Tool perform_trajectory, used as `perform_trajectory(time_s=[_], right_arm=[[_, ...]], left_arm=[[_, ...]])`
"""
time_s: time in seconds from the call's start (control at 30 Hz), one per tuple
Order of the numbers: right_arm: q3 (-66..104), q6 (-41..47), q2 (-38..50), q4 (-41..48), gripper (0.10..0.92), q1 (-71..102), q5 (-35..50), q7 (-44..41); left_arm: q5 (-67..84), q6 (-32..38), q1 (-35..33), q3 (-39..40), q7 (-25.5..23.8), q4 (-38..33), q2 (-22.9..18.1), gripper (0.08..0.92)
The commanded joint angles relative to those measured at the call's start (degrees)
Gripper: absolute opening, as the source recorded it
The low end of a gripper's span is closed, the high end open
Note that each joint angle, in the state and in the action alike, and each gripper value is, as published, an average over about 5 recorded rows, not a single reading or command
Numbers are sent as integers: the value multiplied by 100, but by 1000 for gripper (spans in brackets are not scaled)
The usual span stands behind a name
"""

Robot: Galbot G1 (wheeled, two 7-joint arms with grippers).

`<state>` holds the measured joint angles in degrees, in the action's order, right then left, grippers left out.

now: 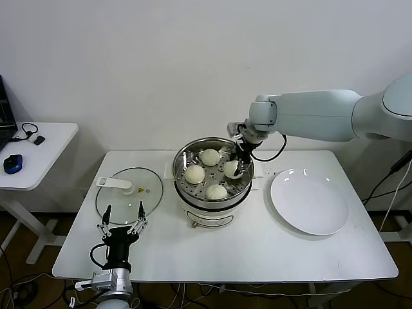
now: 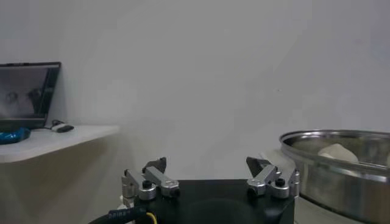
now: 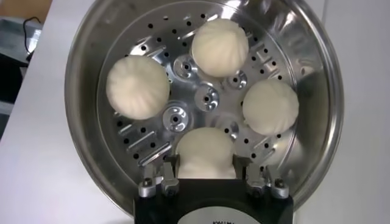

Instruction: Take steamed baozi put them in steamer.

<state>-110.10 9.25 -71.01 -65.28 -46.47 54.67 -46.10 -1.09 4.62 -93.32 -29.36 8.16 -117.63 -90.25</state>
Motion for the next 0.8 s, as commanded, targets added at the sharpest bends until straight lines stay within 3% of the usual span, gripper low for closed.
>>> perform_trajectory(time_s=[0.03,0.2,0.4,0.53,0.67,0.8], right_arm=[[86,18,-22,152,607,198,-19,13],[106,-15,-34,148,643,148,64,-2],[84,-30,83,2,783,-168,239,-57],[206,57,416,-137,819,-472,364,109],[609,289,995,-305,822,-589,387,635],[1335,550,1771,-859,823,-410,219,1717]], left_arm=[[10,1,19,-4,8,1,16,823],[6,-2,17,-2,7,-9,12,823],[-3,-14,11,2,0,-53,4,823],[-13,-30,-1,11,-6,-102,2,823],[-28,-35,-2,26,-16,-123,2,823],[-70,-35,-7,62,-18,-128,-4,823]])
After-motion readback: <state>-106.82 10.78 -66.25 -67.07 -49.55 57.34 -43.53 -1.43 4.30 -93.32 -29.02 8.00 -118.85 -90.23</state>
